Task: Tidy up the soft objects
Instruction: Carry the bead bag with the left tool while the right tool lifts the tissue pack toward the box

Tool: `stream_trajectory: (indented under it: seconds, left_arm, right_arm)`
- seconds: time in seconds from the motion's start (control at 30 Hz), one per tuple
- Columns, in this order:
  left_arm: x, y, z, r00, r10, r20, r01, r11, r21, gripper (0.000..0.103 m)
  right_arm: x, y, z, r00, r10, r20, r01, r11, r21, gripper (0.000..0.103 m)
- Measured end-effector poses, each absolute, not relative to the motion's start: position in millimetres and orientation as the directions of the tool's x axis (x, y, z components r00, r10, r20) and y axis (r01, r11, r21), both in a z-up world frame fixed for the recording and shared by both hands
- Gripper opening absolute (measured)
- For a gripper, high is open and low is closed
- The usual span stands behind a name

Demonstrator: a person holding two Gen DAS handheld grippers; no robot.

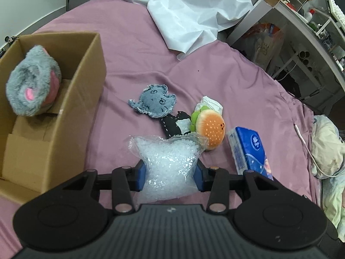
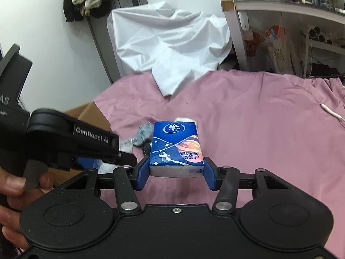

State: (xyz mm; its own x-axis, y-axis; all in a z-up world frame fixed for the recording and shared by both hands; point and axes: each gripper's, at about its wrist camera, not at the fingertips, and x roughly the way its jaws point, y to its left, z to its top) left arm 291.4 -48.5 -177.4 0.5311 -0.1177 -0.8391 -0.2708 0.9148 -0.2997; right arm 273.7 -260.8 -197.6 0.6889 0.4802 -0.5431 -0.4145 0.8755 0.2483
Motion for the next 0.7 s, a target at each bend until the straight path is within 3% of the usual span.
stream_trajectory:
  seconds: [0.7]
  left_arm:
    - [264.1, -15.8, -120.4, 0.626, -0.117, -0.771, -0.243, 0.91, -0.335, 0.043]
  right_arm:
    - [261.2, -239.5, -159.7, 0.728, 0.523, -0.443, -0.437, 0.852, 0.287, 0.05]
